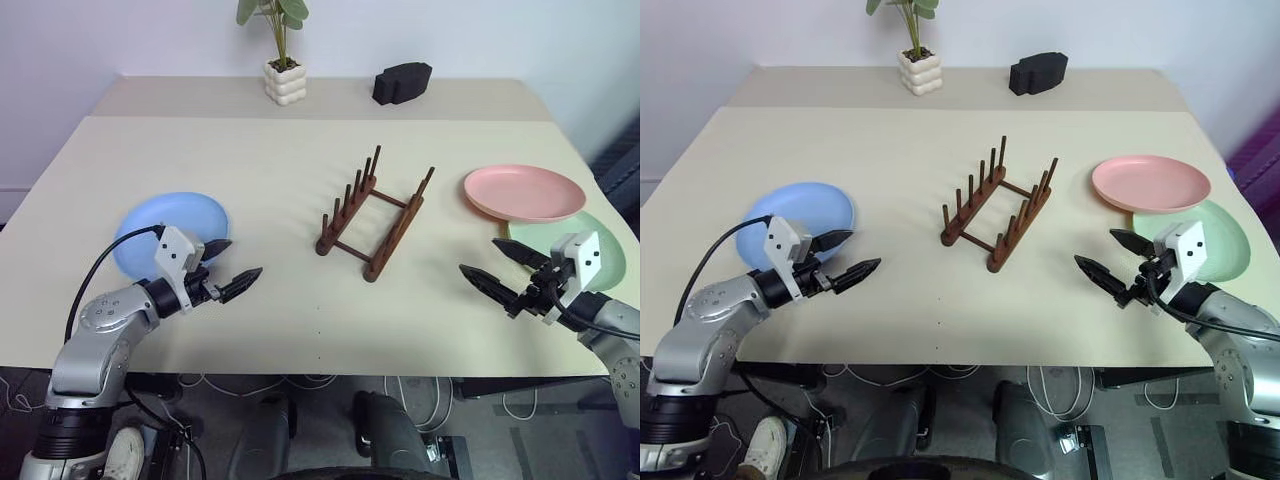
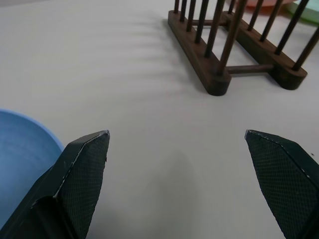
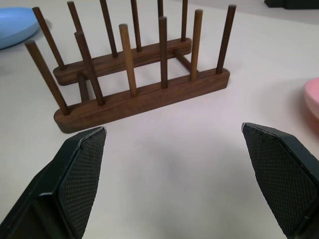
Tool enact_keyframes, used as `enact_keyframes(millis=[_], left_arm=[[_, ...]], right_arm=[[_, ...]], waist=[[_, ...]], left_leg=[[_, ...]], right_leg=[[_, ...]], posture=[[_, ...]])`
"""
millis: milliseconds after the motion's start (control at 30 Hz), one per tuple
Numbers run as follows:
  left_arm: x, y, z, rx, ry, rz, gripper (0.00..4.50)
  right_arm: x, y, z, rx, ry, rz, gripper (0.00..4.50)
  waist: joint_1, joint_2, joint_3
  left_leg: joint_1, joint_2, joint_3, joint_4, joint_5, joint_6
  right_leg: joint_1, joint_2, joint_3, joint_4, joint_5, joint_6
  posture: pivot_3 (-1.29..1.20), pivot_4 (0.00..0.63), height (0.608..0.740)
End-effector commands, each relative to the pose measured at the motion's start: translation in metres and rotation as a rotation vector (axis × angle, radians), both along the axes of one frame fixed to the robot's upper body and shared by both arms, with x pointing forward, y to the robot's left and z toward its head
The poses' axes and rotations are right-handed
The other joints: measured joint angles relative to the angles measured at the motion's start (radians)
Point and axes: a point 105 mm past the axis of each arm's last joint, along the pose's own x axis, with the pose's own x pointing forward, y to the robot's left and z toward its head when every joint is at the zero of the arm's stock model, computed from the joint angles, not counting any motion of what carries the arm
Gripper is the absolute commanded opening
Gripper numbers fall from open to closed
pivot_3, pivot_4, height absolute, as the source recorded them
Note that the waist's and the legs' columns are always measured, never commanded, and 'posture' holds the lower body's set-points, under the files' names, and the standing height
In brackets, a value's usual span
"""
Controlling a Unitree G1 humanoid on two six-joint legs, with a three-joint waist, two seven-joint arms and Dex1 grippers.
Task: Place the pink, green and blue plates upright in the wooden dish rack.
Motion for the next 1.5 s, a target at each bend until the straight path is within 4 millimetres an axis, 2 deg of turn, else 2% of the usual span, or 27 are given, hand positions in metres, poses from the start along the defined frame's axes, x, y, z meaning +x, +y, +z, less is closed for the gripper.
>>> enact_keyframes(millis=[33, 300, 433, 567, 633, 700, 800, 967, 1033, 1200, 1267, 1500], left_arm=[[0.000, 0.002, 0.007, 0.019, -0.045, -0.011, 4.50], [-0.006, -0.013, 0.007, 0.004, -0.044, -0.054, 4.50], [-0.018, -0.026, -0.001, 0.030, 0.005, -0.137, 4.50], [-0.023, -0.039, 0.001, 0.019, 0.015, -0.185, 4.50], [-0.029, -0.050, -0.001, 0.017, 0.039, -0.248, 4.50], [-0.033, -0.073, -0.002, 0.006, 0.066, -0.339, 4.50], [-0.028, -0.100, -0.004, 0.000, 0.069, -0.388, 4.50], [-0.023, -0.130, -0.010, -0.005, 0.087, -0.435, 4.50], [-0.024, -0.134, -0.014, 0.003, 0.099, -0.449, 4.50], [-0.018, -0.157, -0.025, 0.023, 0.109, -0.475, 4.50], [-0.010, -0.166, -0.033, 0.065, 0.102, -0.446, 4.50], [0.008, -0.181, -0.046, 0.083, 0.087, -0.346, 4.50]], right_arm=[[0.005, 0.006, 0.015, -0.002, -0.063, 0.022, 4.45], [0.014, 0.015, 0.013, -0.007, -0.069, 0.057, 4.45], [0.004, 0.020, 0.008, 0.002, -0.047, 0.072, 4.45], [-0.005, 0.024, 0.002, 0.003, -0.025, 0.076, 4.45], [-0.006, 0.027, 0.002, 0.006, -0.023, 0.076, 4.45], [-0.008, 0.031, 0.001, 0.014, -0.021, 0.076, 4.45], [-0.012, 0.038, -0.001, 0.028, -0.017, 0.074, 4.45], [-0.023, 0.043, -0.006, 0.045, 0.002, 0.054, 4.45], [-0.027, 0.049, -0.008, 0.049, 0.007, 0.050, 4.45], [-0.039, 0.057, -0.005, 0.069, 0.011, 0.025, 4.45], [-0.043, 0.056, -0.007, 0.066, 0.022, 0.017, 4.45], [-0.042, 0.056, -0.007, 0.075, 0.019, -0.006, 4.45]], waist=[[0.000, 0.000, 0.000], [0.002, 0.000, 0.000], [0.001, 0.000, 0.000], [0.001, 0.000, 0.000], [0.000, 0.000, 0.000], [0.000, 0.000, 0.000], [0.004, 0.000, 0.000], [0.001, 0.000, 0.000], [-0.001, 0.001, 0.000], [0.001, 0.001, 0.000], [0.004, 0.001, 0.000], [0.002, 0.002, -0.001]], left_leg=[[0.000, 0.000, 0.000, 0.000, 0.000, 0.000], [-0.001, 0.000, 0.000, 0.000, 0.000, 0.000], [-0.001, 0.000, 0.000, 0.000, 0.000, 0.000], [-0.001, 0.000, 0.000, 0.000, 0.000, 0.000], [0.000, 0.000, 0.000, 0.001, 0.000, 0.000], [0.000, 0.000, 0.000, 0.001, 0.000, 0.000], [-0.001, 0.000, 0.000, 0.002, 0.000, 0.000], [-0.001, -0.001, 0.000, 0.002, 0.000, 0.000], [-0.001, -0.001, 0.000, 0.002, 0.000, 0.000], [-0.001, 0.000, -0.001, 0.003, 0.000, 0.000], [-0.001, -0.001, -0.001, 0.003, 0.000, 0.000], [-0.001, -0.001, -0.001, 0.003, 0.000, 0.000]], right_leg=[[0.000, 0.000, 0.000, 0.000, 0.000, 0.000], [0.000, 0.000, 0.000, 0.000, 0.000, 0.000], [0.000, 0.000, 0.000, 0.000, 0.000, 0.000], [0.000, 0.000, 0.000, 0.000, 0.000, 0.000], [0.000, 0.000, 0.000, 0.000, 0.000, 0.000], [0.000, 0.000, 0.000, 0.000, 0.000, 0.000], [0.000, 0.000, 0.000, 0.000, 0.000, 0.000], [0.000, 0.000, 0.000, 0.000, 0.000, 0.000], [0.000, 0.000, 0.000, 0.001, 0.000, 0.000], [0.000, 0.000, 0.000, 0.001, -0.001, 0.002], [0.000, 0.000, 0.000, 0.001, -0.002, 0.004], [0.001, 0.000, 0.000, 0.001, -0.002, 0.004]], posture=[[0.00, 0.150, 0.740], [0.00, 0.150, 0.740], [0.00, 0.150, 0.740], [0.00, 0.150, 0.740], [0.00, 0.150, 0.740], [0.00, 0.150, 0.740], [0.00, 0.150, 0.740], [0.00, 0.150, 0.740], [0.00, 0.150, 0.740], [0.00, 0.150, 0.740], [0.00, 0.150, 0.740], [0.00, 0.150, 0.740]])
